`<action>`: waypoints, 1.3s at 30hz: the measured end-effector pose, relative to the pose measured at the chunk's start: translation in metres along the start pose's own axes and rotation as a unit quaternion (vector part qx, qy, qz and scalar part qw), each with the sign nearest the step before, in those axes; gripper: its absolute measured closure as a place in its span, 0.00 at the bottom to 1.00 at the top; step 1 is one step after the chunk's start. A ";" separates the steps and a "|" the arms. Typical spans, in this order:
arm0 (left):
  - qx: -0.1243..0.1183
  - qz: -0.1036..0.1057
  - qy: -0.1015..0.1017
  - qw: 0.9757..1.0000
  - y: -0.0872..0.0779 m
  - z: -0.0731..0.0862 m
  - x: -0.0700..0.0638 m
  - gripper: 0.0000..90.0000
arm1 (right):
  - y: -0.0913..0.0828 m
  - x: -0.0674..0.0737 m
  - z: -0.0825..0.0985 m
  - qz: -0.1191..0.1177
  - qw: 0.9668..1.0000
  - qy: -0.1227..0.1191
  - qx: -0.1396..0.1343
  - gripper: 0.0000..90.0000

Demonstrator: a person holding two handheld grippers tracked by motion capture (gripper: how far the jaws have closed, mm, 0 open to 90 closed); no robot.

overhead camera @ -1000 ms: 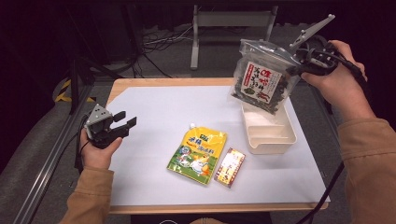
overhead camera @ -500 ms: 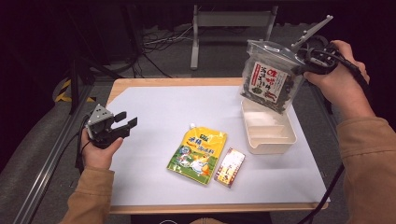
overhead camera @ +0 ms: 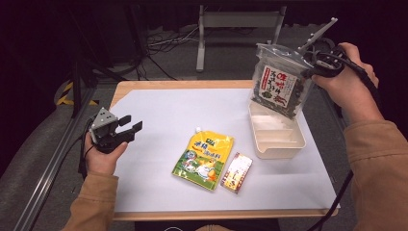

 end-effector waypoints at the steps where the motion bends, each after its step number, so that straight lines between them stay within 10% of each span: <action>1: 0.000 0.000 0.000 1.000 0.000 0.000 0.000 0.55 | 0.001 0.000 0.000 0.000 1.000 -0.001 0.003 0.93; 39: 0.000 0.000 -0.001 1.000 0.002 0.001 -0.001 0.54 | 0.038 0.013 0.004 -0.014 0.999 0.010 0.027 0.92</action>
Point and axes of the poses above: each handheld gripper's, and its own axes: y roughly forward along the jaws, z roughly out of its underside, x roughly to its left, the point moved 2 cm from there along y, roughly forward along the jaws, and after that the axes turned 13 degrees about z, right-handed, at the moved point
